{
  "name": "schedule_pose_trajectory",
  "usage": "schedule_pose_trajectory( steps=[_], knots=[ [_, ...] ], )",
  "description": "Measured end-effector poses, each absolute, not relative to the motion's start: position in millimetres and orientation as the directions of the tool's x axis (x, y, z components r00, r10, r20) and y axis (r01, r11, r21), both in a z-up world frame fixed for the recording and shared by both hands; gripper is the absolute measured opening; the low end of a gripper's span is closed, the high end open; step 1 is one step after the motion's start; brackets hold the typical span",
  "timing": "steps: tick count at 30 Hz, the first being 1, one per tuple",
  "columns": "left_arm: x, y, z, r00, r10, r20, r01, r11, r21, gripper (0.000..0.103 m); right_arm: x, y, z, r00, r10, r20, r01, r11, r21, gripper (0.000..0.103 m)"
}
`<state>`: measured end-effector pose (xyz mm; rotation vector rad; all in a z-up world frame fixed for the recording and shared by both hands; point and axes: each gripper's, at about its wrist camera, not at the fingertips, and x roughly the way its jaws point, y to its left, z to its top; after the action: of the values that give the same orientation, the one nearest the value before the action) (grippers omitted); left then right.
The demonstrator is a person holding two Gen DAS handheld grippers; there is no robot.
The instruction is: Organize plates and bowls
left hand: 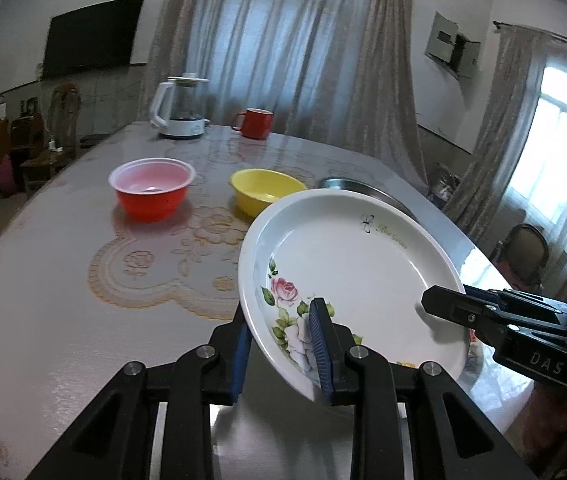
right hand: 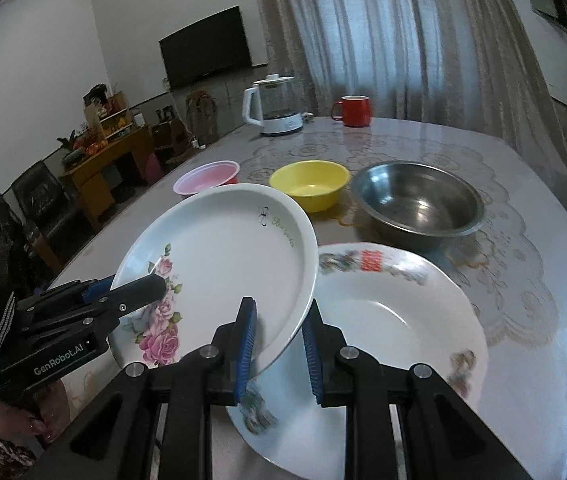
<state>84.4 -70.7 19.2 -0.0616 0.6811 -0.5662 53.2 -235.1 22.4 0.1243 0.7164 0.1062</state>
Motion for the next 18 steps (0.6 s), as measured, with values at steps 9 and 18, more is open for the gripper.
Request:
schedule_pose_trajectory(
  steps=[9, 18],
  knots=[
    [70.1, -110.5, 21.2, 0.598, -0.542, -0.591, 0.548, 0.814, -0.193, 0.028, 26.1, -269.4, 18.4, 0.752, 0.098, -0.651, 0.026, 0.984, 0.178, 0.022],
    [68.1, -135.5, 14.5, 0.546, -0.562, -0.621, 0.596, 0.782, -0.183, 0.028, 10.7, -293.6, 13.5, 0.741, 0.078, -0.667, 0.083, 0.975, 0.206, 0.022]
  ],
)
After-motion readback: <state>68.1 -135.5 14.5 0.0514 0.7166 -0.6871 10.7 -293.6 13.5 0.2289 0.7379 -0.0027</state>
